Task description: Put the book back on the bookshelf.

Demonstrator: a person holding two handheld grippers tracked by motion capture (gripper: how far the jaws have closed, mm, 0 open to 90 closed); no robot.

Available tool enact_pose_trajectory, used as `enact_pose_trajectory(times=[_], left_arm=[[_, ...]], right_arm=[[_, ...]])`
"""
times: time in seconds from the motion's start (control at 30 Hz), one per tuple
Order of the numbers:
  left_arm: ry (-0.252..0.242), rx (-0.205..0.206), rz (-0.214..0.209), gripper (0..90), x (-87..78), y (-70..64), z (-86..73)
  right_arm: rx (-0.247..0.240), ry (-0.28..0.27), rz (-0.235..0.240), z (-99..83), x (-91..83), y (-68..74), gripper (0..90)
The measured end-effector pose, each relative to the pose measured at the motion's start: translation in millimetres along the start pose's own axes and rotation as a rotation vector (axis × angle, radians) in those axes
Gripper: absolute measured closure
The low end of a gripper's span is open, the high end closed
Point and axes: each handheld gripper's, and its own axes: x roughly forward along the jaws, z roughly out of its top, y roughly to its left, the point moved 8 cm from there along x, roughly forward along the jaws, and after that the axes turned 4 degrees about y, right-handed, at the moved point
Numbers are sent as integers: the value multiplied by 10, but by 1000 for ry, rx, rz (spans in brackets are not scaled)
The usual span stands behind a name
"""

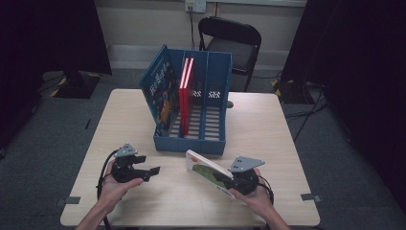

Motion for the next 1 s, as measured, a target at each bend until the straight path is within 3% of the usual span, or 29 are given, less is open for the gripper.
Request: enact_pose_trajectory(times=[0.3, 0.6, 0.73, 0.9, 0.93, 1.0], left_arm=[[8, -5, 2, 204, 15, 9, -13], [19, -6, 5, 210, 22, 18, -24], [13, -12, 9, 213, 27, 23, -22], [17, -12, 9, 215, 20, 26, -23], [17, -13, 10, 216, 21, 28, -24], [16, -14, 11, 216, 23, 32, -25]], right_arm=[[46, -9, -58, -119, -141, -94, 764], [53, -29, -61, -137, -142, -110, 749], [86, -18, -63, -210, -137, -162, 721], [65, 0, -57, -244, -102, -117, 760], [37, 7, -73, -232, -95, -84, 764], [29, 6, -73, -219, -87, -59, 765]])
